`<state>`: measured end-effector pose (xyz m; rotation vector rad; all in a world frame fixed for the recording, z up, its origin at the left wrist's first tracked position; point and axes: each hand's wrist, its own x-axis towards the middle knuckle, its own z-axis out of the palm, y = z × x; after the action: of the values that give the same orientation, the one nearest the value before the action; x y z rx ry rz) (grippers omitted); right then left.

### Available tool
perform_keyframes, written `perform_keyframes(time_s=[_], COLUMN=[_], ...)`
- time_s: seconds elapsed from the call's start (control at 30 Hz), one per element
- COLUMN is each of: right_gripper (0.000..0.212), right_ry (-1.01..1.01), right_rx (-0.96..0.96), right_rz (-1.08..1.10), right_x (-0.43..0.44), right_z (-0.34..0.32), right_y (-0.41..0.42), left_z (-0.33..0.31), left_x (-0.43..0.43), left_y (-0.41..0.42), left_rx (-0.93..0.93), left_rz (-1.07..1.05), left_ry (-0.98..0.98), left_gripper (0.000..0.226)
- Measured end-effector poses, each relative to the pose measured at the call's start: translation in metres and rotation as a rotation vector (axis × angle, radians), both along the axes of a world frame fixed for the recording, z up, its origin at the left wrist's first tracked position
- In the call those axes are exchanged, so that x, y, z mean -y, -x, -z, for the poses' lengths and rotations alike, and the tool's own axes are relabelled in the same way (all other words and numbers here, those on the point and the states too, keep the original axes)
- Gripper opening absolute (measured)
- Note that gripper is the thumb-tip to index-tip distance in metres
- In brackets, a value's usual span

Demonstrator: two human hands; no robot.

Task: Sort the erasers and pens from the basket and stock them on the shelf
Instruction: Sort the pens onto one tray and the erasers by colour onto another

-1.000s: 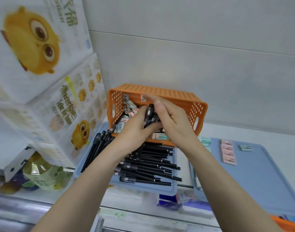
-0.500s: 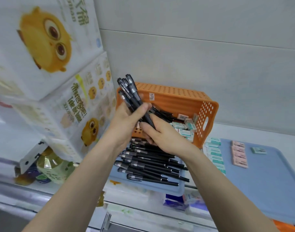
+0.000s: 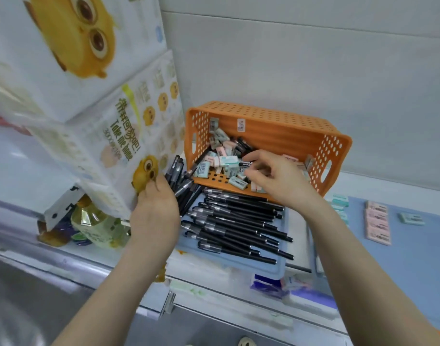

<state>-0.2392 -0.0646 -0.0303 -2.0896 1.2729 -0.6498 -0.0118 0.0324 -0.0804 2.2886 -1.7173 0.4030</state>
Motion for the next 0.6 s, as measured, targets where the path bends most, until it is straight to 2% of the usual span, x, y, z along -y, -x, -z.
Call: perform_keyframes(time_s=[0.13, 0.2, 0.33, 0.47, 0.6], right_gripper=[0.025, 0.025, 0.024, 0.023, 0.023], right_ry=[0.020, 0.025, -0.002, -0.020, -0.010], right_rx=[-0.020, -0.027, -0.025, -0.027, -0.040], right_rz=[0.006, 0.009, 0.011, 0.019, 0.039], right_x=[0.004, 0.006, 0.007, 0.007, 0.008], right_z=[0.005, 0.005, 0.007, 0.008, 0.006], right_y=[-0.006, -0.007, -0.006, -0.001, 0.001], left_z=[0.005, 0.005, 0.004, 0.001, 0.004], left_x=[0.005, 0.011, 0.022, 0.025, 0.032], left_y=[0.005, 0.008, 0.015, 0.021, 0.024], left_rx=[0.068, 0.083, 0.194, 0.062, 0.054], left_rz=[-0.109, -0.115, -0.090, -0.077, -0.054], left_ry=[-0.140, -0.234, -0.290, -0.350, -0.361], left_gripper=[0.053, 0.053, 0.053, 0.050, 0.072])
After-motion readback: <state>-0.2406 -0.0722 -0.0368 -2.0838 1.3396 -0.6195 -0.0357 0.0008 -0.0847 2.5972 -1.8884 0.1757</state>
